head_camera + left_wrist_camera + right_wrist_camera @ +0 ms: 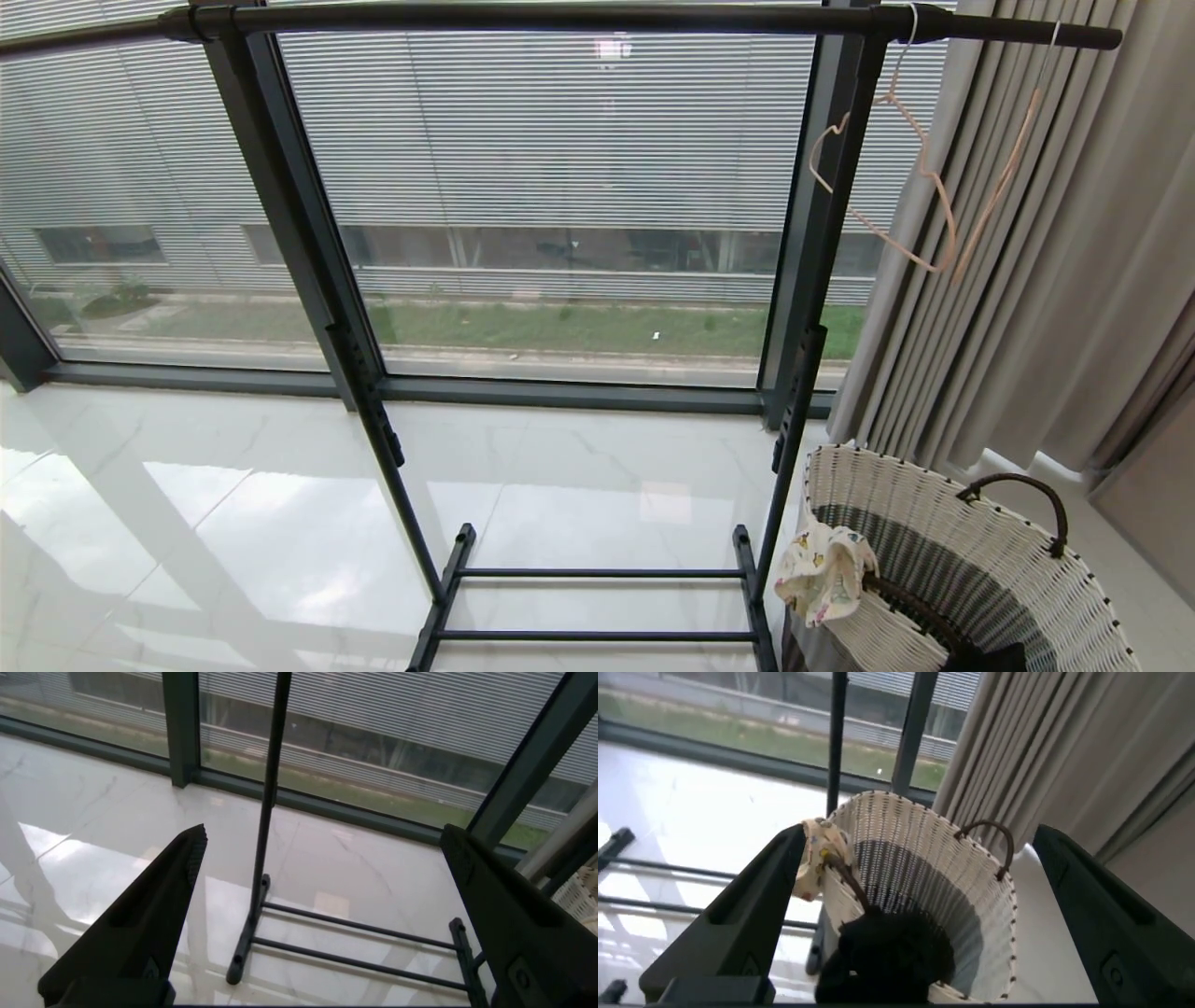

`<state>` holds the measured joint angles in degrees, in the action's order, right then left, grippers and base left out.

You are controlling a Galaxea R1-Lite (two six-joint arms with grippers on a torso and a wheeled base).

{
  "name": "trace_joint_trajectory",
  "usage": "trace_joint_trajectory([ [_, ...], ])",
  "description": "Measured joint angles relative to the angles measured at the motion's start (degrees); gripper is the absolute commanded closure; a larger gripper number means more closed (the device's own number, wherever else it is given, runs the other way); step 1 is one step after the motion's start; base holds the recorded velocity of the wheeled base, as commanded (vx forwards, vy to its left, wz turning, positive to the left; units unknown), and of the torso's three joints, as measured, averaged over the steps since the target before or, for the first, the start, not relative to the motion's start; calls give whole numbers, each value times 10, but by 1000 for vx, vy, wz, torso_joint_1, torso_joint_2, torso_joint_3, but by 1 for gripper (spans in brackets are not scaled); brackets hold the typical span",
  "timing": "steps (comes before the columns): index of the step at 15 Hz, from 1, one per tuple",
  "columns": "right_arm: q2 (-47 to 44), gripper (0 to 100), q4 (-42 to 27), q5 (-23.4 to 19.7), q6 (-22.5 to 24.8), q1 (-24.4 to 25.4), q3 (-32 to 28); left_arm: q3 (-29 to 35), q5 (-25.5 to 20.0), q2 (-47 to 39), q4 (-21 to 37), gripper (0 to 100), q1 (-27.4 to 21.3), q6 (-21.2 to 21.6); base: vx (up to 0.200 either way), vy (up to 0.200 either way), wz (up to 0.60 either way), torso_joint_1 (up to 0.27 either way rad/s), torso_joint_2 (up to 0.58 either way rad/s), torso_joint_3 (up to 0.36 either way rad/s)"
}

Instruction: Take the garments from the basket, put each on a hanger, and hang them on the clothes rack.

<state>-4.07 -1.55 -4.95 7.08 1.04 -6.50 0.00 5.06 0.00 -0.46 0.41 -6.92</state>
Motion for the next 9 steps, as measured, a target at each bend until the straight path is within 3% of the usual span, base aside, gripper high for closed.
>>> trace_joint_trajectory([
  [3, -102, 0, -28, -3, 94, 5, -42, 0, 0, 0, 0, 0, 0, 0, 0, 0, 0, 0, 0, 0],
  [7, -362, 0, -13, 12, 243, 7, -62, 0, 0, 0, 0, 0, 0, 0, 0, 0, 0, 0, 0, 0],
  [9, -503, 0, 30, 19, 287, 8, -64, 0, 0, 0, 0, 0, 0, 0, 0, 0, 0, 0, 0, 0],
])
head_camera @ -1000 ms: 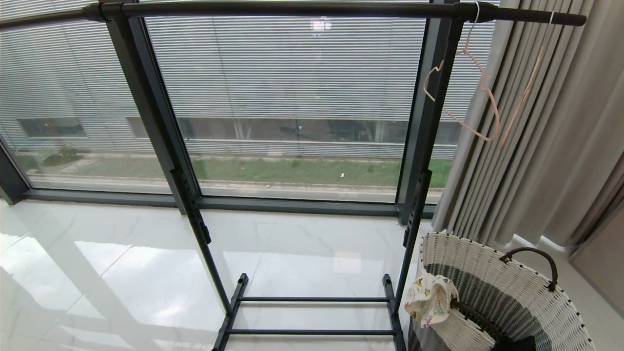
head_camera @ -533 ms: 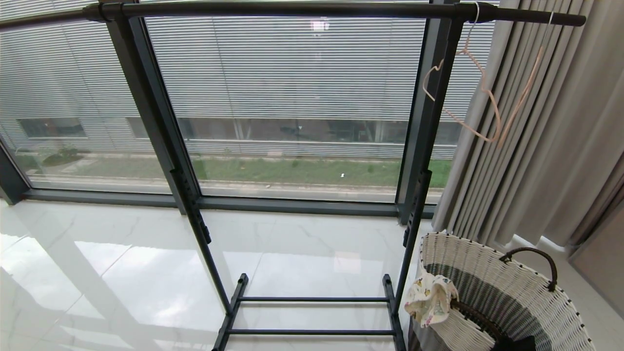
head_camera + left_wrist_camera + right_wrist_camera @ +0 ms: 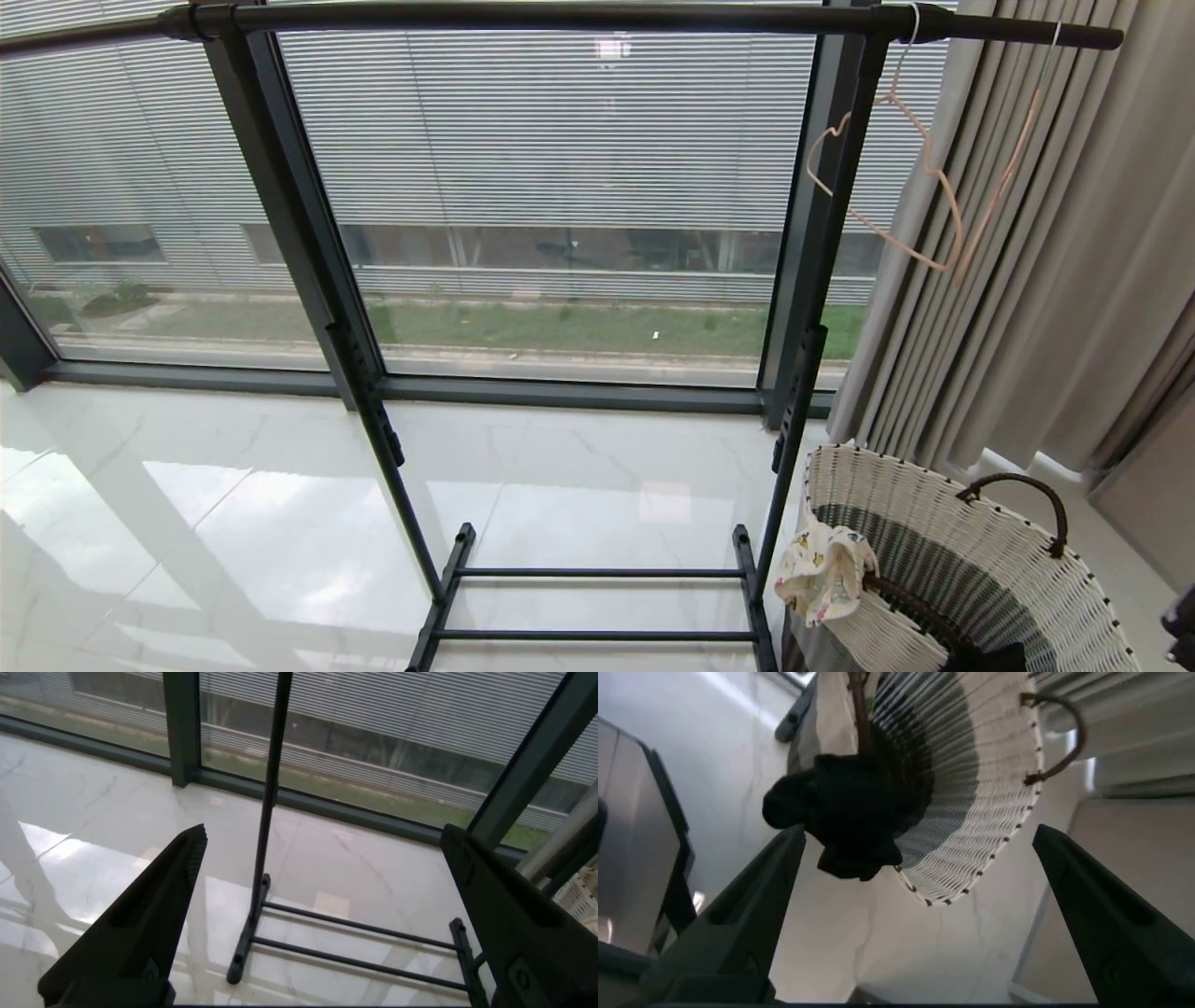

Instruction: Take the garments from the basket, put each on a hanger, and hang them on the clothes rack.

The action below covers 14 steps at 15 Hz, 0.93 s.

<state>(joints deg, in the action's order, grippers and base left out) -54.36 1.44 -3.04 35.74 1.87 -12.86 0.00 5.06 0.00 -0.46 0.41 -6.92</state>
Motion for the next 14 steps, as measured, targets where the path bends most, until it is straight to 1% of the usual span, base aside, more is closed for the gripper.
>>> trace_joint_trajectory([
  [2, -146, 0, 85, 4, 25, 1, 6, 0, 0, 0, 0, 0, -1, 0, 0, 0, 0, 0, 0, 0],
  [4, -282, 0, 194, 5, 42, 1, 16, 0, 0, 0, 0, 0, 0, 0, 0, 0, 0, 0, 0, 0],
  [6, -394, 0, 287, 2, 59, 2, 23, 0, 0, 0, 0, 0, 0, 0, 0, 0, 0, 0, 0, 0],
  [7, -440, 0, 323, 0, 71, 2, 25, 0, 0, 0, 0, 0, 0, 0, 0, 0, 0, 0, 0, 0],
  [8, -472, 0, 333, -5, 79, 2, 27, 0, 0, 0, 0, 0, 0, 0, 0, 0, 0, 0, 0, 0],
  [10, -506, 0, 334, -14, 81, 2, 30, 0, 0, 0, 0, 0, 0, 0, 0, 0, 0, 0, 0, 0],
  [14, -545, 0, 344, -10, 81, 2, 28, 0, 0, 0, 0, 0, 0, 0, 0, 0, 0, 0, 0, 0],
])
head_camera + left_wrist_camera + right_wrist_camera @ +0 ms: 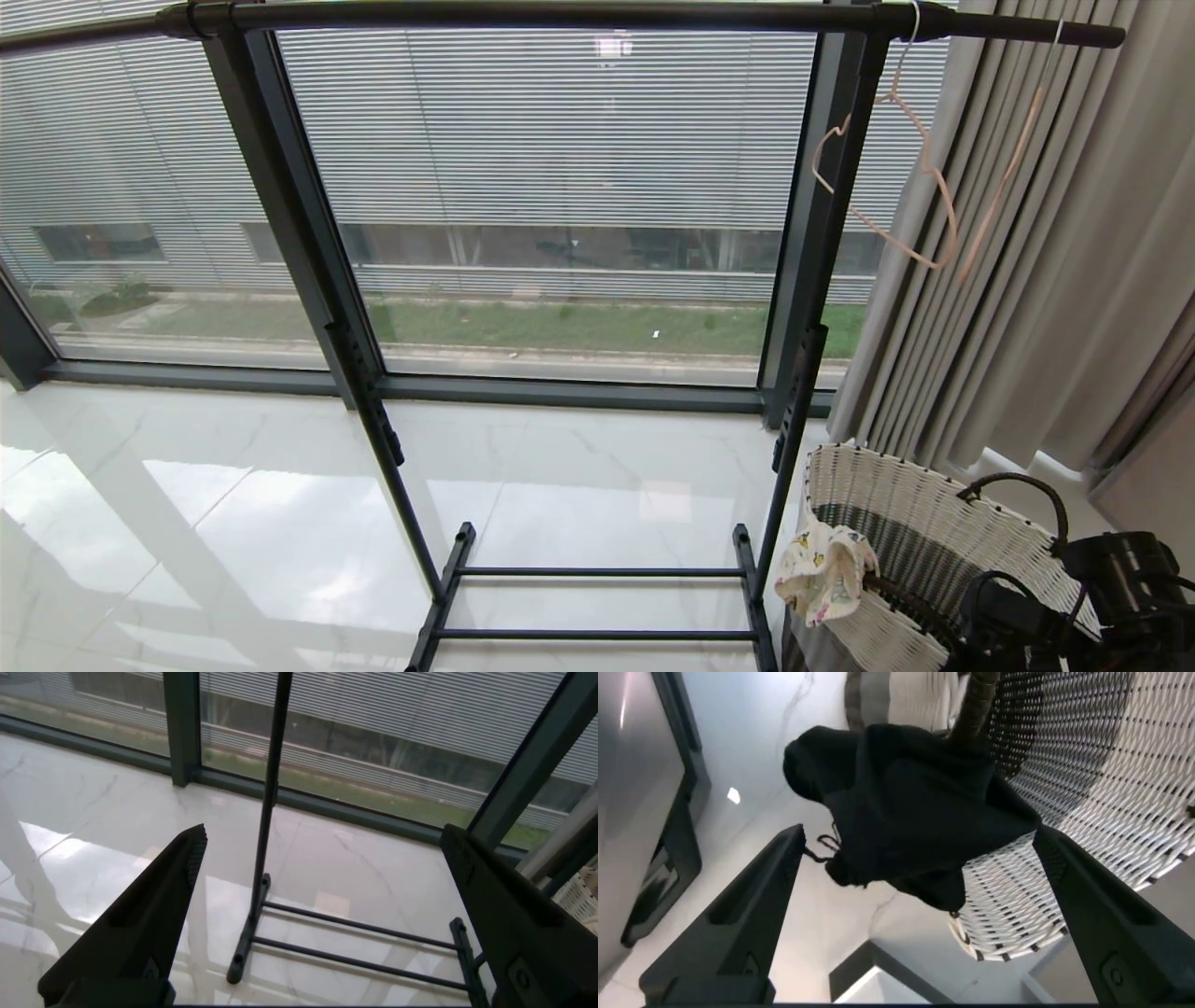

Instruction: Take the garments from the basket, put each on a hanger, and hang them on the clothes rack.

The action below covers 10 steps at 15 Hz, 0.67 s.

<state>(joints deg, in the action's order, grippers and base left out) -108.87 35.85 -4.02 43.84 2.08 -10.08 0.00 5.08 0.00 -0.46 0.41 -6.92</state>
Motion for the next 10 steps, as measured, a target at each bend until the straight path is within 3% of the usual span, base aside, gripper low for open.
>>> trace_joint_trajectory([
  [5, -44, 0, 71, 49, 0, -2, -1, 0, 0, 0, 0, 0, 0, 0, 0, 0, 0, 0, 0, 0],
  [10, -62, 0, 95, 54, 0, -4, 0, 0, 0, 0, 0, 0, 0, 0, 0, 0, 0, 0, 0, 0],
])
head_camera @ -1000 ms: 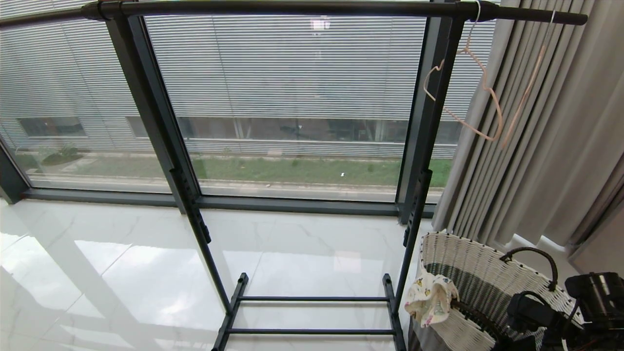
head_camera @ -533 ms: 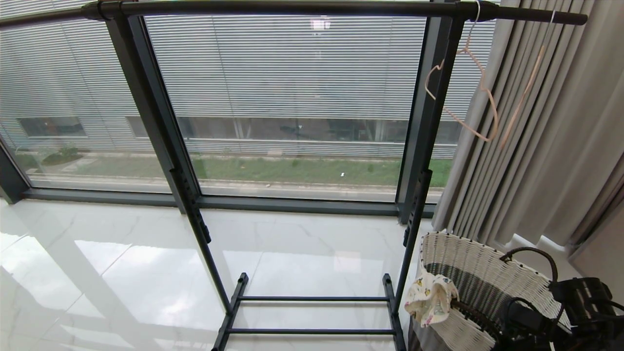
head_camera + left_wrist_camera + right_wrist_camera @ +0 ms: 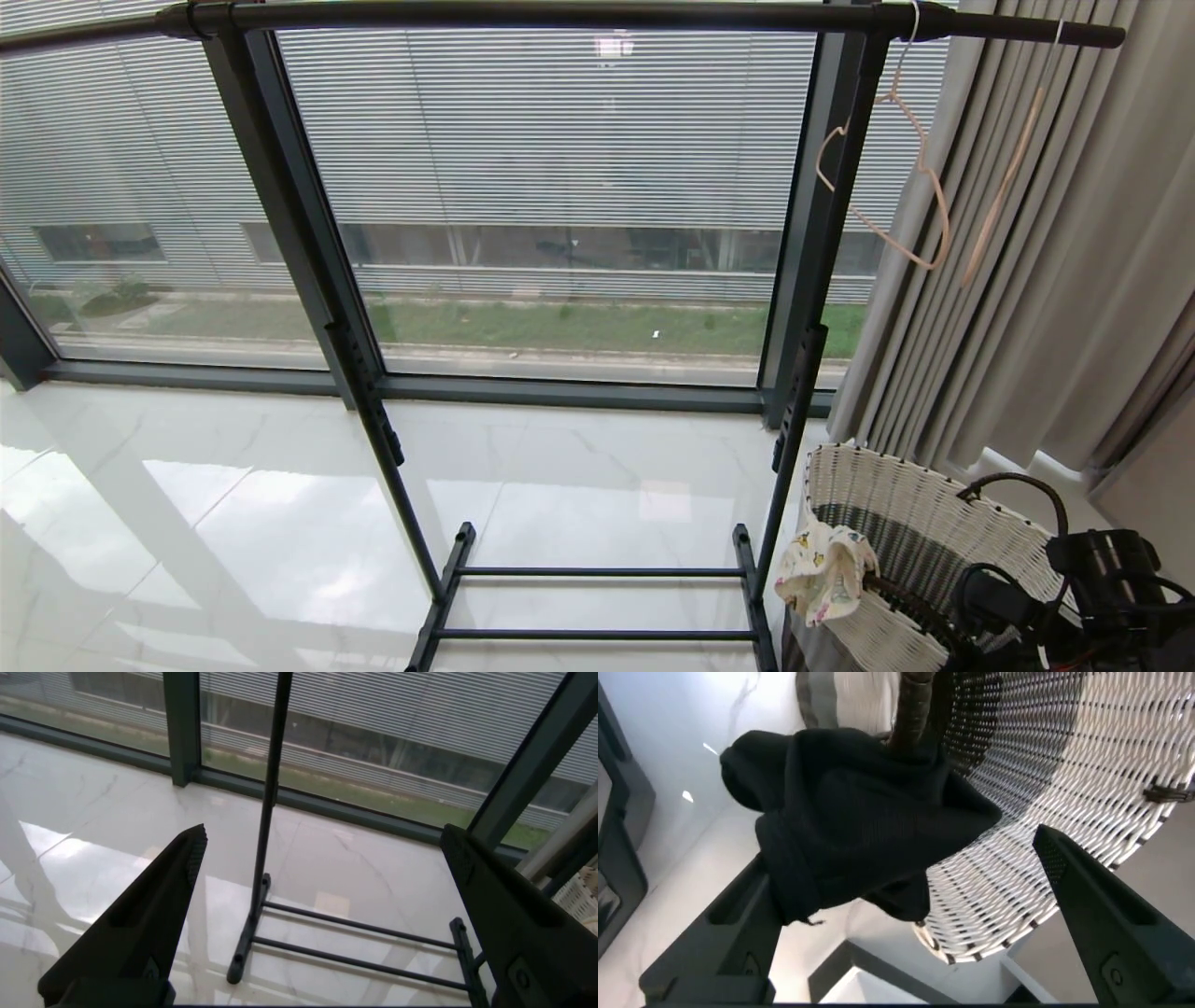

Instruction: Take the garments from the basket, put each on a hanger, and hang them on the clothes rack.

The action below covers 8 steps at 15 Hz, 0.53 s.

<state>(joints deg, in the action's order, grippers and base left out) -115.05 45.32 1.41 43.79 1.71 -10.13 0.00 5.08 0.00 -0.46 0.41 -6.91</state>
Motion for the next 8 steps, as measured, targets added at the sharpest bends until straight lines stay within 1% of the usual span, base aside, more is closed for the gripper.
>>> trace_joint_trajectory([
  [1, -3, 100, 13, 0, 0, -1, 0, 0, 0, 0, 0, 0, 0, 0, 0, 0, 0, 0, 0, 0],
  [5, -11, 100, 20, -1, -1, -2, 4, 0, 0, 0, 0, 0, -1, 0, 0, 0, 0, 0, 0, 0],
  [8, 0, 100, 20, -4, -4, -3, 13, 0, 0, 0, 0, 0, 0, 0, 0, 0, 0, 0, 0, 0],
])
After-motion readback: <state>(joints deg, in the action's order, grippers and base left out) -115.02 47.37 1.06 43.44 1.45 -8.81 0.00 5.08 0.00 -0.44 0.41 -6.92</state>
